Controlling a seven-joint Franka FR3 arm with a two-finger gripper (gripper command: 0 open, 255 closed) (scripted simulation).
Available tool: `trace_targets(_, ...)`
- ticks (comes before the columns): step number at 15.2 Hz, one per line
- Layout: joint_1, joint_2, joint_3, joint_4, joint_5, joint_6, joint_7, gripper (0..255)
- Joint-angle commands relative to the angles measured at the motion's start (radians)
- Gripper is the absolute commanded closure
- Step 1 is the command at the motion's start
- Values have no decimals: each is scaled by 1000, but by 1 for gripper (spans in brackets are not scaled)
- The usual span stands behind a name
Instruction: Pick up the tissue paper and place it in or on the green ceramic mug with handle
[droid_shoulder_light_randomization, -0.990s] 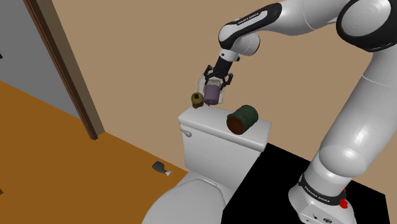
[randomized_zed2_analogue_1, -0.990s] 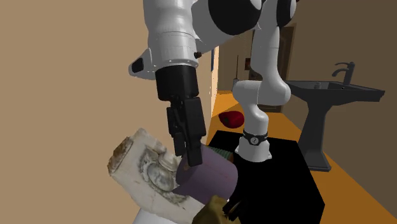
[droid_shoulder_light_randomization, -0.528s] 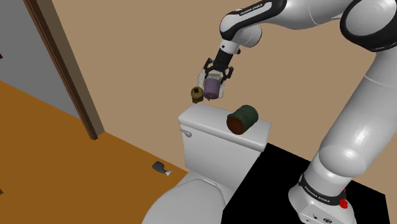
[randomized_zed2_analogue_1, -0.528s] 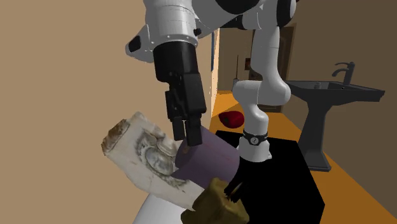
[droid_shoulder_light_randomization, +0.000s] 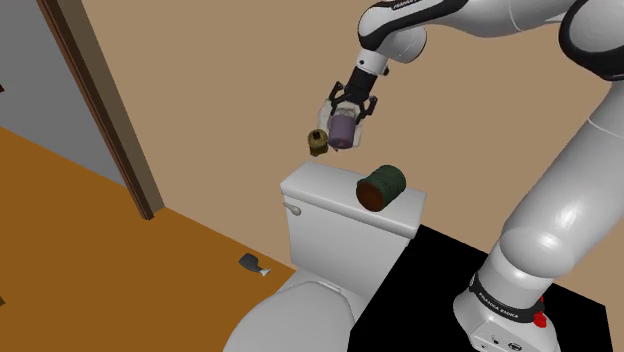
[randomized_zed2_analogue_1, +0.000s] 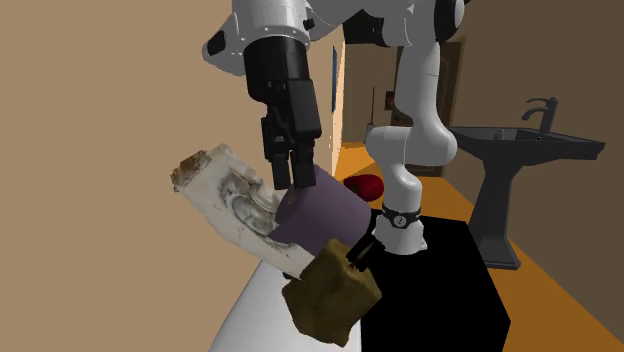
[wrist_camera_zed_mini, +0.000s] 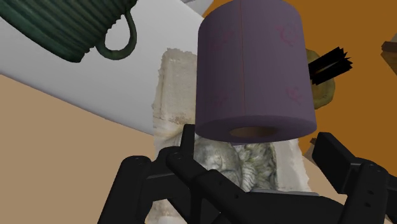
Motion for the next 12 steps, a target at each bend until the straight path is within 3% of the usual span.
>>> trace_targets(1, -12, -60, -11, -51, -11, -13, -16, 255)
trace_targets(8, -77, -267, -72, -208, -68, -85, -92, 255)
trace_targets(12, -76, -261, -74, -255, -61, -34, -110, 255)
